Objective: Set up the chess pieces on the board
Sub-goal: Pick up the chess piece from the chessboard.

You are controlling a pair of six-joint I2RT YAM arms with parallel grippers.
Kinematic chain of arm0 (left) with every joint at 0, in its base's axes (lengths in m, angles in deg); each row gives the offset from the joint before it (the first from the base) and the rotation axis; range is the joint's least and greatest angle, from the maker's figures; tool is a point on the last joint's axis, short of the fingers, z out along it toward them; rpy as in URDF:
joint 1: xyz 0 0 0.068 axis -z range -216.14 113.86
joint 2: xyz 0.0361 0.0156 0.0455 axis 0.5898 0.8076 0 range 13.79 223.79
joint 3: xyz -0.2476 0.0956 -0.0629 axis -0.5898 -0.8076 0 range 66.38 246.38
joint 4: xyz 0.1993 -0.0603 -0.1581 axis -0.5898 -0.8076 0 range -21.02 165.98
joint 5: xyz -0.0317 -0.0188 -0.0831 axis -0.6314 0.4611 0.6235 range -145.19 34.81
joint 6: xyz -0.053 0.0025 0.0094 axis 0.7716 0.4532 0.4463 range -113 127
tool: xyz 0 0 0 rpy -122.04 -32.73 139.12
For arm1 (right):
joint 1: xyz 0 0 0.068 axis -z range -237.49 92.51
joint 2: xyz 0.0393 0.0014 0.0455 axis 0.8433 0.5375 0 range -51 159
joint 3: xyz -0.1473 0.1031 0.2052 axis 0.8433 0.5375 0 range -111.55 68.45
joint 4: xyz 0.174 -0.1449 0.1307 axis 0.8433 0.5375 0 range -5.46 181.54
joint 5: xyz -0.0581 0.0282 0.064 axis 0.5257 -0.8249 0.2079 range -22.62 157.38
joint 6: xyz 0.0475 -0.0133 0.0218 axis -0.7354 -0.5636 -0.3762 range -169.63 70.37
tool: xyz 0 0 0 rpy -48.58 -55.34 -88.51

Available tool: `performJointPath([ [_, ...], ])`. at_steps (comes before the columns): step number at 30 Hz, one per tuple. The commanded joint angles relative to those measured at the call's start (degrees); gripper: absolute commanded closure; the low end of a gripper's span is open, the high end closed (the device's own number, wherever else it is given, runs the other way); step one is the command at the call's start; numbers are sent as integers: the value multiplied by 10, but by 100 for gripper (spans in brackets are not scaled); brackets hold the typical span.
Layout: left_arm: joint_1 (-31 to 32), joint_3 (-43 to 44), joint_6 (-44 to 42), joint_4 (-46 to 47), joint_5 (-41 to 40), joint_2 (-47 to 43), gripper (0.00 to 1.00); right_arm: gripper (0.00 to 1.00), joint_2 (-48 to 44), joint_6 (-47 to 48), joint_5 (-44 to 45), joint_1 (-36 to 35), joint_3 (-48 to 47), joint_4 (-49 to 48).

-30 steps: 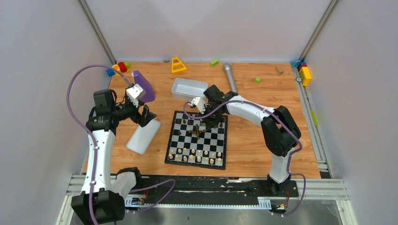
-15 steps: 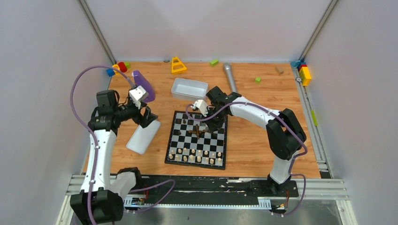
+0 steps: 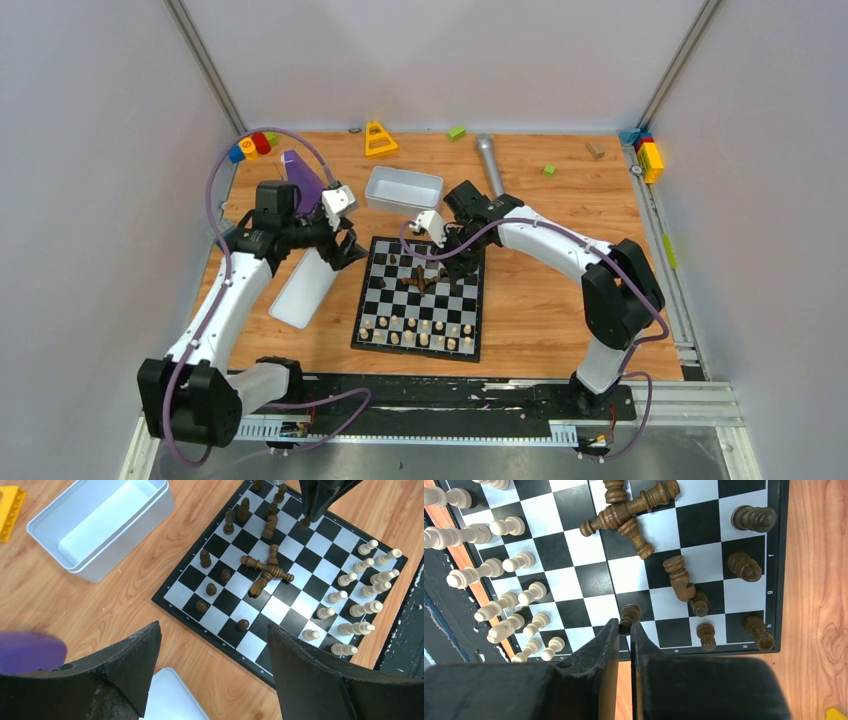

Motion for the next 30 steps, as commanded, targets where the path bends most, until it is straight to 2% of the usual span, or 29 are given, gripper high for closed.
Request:
performJointPath([
  [1, 20, 18, 9, 46, -7, 26, 15, 100, -31, 7, 5, 2, -33, 6],
  [8, 33, 12, 31, 91, -18, 38, 16, 100, -28, -9, -6, 23, -61, 3],
  [12, 65, 17, 16, 104, -27, 63, 19, 100, -42, -17, -14, 42, -61, 3],
  [22, 243, 87, -100, 103, -109, 195, 21, 100, -98, -47, -71, 134, -32, -5],
  [30, 312, 184, -124, 72, -157, 349, 25, 100, -154, -60, -80, 189, 21, -20],
])
